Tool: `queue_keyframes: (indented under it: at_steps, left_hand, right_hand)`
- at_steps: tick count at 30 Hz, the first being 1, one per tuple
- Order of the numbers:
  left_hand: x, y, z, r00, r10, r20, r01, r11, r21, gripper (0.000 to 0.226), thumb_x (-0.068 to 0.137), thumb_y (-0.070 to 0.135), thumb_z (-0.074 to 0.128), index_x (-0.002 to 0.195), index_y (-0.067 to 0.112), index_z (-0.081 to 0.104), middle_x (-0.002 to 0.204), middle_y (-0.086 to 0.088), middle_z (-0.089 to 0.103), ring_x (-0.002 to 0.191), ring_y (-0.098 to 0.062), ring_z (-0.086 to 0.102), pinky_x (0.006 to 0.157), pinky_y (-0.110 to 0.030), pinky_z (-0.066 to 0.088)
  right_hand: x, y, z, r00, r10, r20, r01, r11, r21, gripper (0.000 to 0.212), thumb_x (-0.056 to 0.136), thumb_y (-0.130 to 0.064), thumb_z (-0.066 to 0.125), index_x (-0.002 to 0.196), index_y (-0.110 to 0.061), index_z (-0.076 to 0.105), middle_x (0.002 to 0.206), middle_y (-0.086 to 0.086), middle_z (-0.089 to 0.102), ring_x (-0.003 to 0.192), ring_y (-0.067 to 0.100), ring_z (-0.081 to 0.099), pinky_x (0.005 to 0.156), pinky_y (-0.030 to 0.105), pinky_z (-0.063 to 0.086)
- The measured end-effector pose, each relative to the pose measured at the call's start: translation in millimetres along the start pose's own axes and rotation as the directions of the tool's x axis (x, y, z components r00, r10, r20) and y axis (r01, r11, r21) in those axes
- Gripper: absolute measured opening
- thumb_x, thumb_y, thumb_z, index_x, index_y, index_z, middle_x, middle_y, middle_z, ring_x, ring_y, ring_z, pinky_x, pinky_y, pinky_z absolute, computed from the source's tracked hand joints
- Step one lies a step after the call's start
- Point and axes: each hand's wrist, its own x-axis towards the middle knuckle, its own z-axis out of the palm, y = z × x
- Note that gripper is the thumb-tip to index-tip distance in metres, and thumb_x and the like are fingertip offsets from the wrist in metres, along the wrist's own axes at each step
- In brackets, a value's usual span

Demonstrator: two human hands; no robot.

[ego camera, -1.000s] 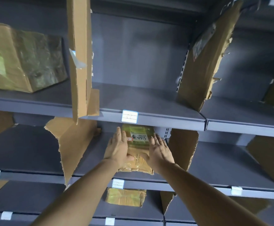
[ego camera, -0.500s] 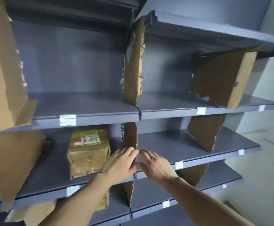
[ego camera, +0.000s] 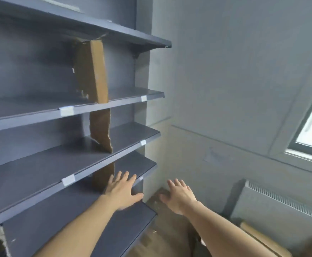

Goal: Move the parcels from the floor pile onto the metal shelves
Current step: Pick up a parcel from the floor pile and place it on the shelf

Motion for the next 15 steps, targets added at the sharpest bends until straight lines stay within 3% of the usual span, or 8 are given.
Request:
queue_keyframes:
  at_steps: [4, 7, 15]
  left_hand:
    - [39.8, 123.3, 16.7, 0.989, 0.139, 0.056, -0.139, 0.990, 0.003, 0.085, 0.091, 0.071, 0.035, 0.158, 0.026, 0.007, 0.165, -0.005, 0.004, 0.152, -0.028, 0.001, 0.122, -0.048, 0.004]
    - [61.8, 205.8, 27.5, 0.968, 0.234, 0.088, -0.235, 0.972, 0.001, 0.084, 0.092, 0.070, 0.035, 0.158, 0.027, 0.006, 0.165, -0.005, 0.004, 0.152, -0.026, 0.002, 0.122, -0.046, 0.005]
    - [93.8, 391.9, 56.0, 0.857, 0.491, 0.159, -0.501, 0.865, 0.027, 0.080, 0.094, 0.064, 0.036, 0.158, 0.025, 0.008, 0.165, -0.004, 0.008, 0.152, -0.023, 0.004, 0.122, -0.043, 0.006]
  right_hand:
    - [-33.0, 144.5, 0.1, 0.964, 0.267, -0.005, -0.267, 0.963, 0.042, 0.071, 0.092, -0.059, 0.044, 0.148, -0.017, 0.030, 0.146, 0.007, 0.039, 0.138, 0.030, 0.031, 0.111, 0.044, 0.031]
    - [-64.6, 230.0, 3.9, 0.911, 0.413, -0.014, -0.411, 0.908, 0.083, 0.069, 0.093, -0.057, 0.044, 0.147, -0.015, 0.031, 0.144, 0.008, 0.041, 0.137, 0.030, 0.034, 0.111, 0.045, 0.032]
    - [-132.6, 387.4, -8.0, 0.786, 0.617, -0.042, -0.602, 0.778, 0.181, 0.064, 0.100, -0.046, 0.041, 0.150, -0.009, 0.025, 0.150, 0.011, 0.037, 0.138, 0.031, 0.033, 0.114, 0.041, 0.030]
